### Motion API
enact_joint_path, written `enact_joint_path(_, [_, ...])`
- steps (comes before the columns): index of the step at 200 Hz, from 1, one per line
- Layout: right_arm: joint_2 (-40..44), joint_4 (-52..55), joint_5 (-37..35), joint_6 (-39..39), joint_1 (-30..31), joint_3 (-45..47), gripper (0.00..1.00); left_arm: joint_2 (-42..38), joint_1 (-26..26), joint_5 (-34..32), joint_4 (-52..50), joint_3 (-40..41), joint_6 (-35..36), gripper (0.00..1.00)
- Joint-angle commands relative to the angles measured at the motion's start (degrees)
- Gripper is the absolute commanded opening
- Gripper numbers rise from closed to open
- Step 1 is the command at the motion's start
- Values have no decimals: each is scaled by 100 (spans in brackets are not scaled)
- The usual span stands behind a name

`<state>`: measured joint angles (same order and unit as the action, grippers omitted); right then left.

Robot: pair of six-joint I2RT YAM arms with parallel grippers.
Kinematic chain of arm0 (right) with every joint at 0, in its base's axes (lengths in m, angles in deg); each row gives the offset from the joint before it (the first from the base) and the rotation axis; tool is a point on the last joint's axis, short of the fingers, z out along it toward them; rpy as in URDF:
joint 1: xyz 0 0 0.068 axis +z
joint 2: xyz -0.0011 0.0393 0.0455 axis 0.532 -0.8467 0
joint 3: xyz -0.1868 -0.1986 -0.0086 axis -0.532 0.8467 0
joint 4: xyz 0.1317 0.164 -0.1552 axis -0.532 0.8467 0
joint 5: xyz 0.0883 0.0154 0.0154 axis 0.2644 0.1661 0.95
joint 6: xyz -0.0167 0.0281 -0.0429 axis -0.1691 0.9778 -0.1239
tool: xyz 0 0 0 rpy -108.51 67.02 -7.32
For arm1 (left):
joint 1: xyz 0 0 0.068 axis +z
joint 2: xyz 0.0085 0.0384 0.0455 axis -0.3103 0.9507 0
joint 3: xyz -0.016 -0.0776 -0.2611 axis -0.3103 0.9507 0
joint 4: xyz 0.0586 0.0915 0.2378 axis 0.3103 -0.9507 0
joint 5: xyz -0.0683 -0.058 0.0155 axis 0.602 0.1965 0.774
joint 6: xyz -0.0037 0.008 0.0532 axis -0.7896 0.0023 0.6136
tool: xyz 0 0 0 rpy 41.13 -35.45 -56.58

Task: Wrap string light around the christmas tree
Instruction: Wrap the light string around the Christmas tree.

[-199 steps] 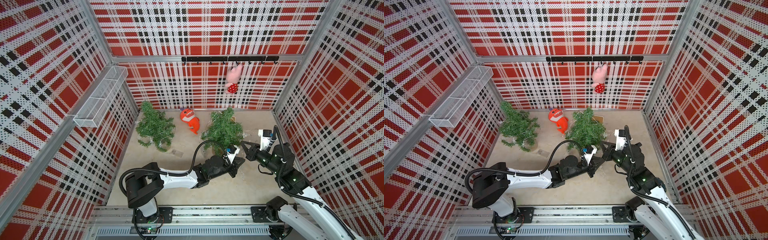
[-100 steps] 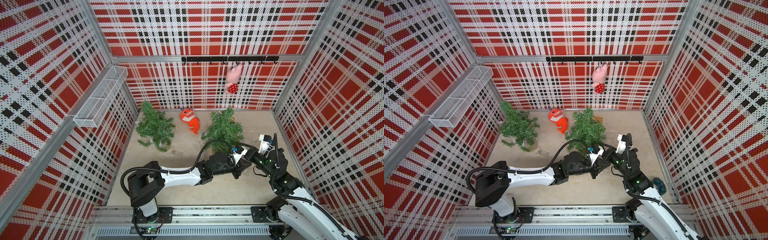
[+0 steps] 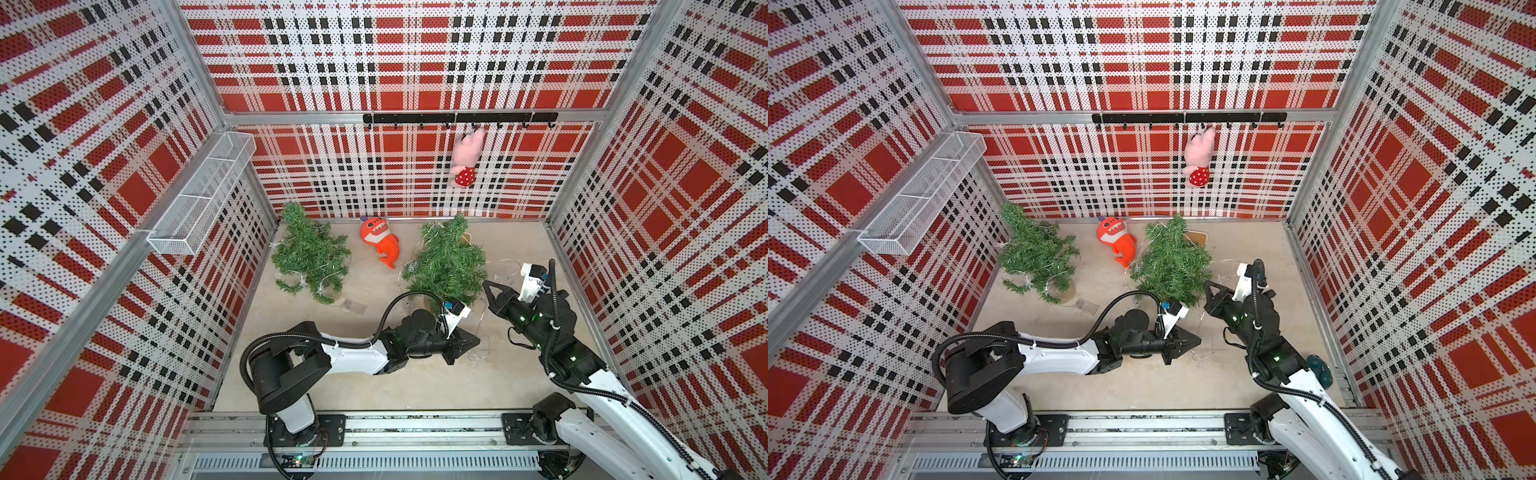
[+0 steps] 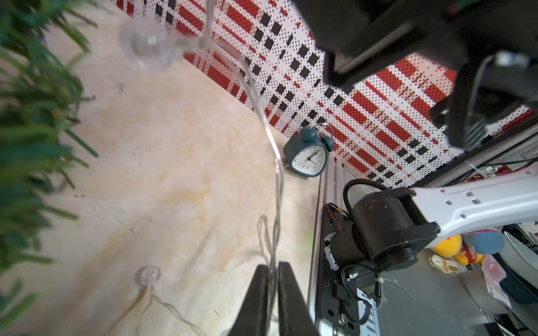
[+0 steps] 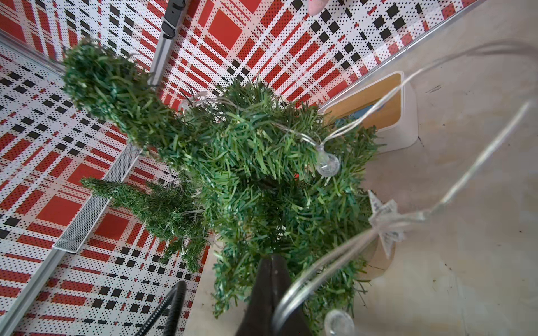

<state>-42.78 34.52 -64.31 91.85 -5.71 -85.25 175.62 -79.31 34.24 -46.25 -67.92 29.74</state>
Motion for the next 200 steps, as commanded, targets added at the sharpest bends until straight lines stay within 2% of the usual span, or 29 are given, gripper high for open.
enact_joint_path(1, [-70,-48,103,-73,-24,-101,0,-230,6,-153,251,4,-108,15])
enact_joint_path(53, [-240,-26,-25,-362,-29,84,0,-614,-73,61,170,-334,-308,10])
enact_joint_path(80, [-365,196,544,-947,-52,-148,0,-1442,240,205,-279,81,-550,7])
enact_joint_path(95, [-342,65,969,-956,-51,-115,0,-1969,341,-94,-548,483,-412,19])
enact_joint_path(114, [-284,-220,1457,-664,-49,-27,0,-2304,208,-975,-607,881,105,55])
enact_joint_path(130, [-204,-409,1606,-363,-48,-10,0,-2181,-160,-1947,-219,1099,703,73])
enact_joint_path(146, [-157,-422,1650,-243,-47,-111,0,-1575,-376,-2378,460,1103,1029,77])
enact_joint_path(171, [-164,-357,1680,-255,-42,-237,0,-476,-490,-2730,1315,735,755,78])
enact_joint_path(200, [-112,-586,1729,-70,-28,-166,0,351,-670,-2398,1973,285,795,78])
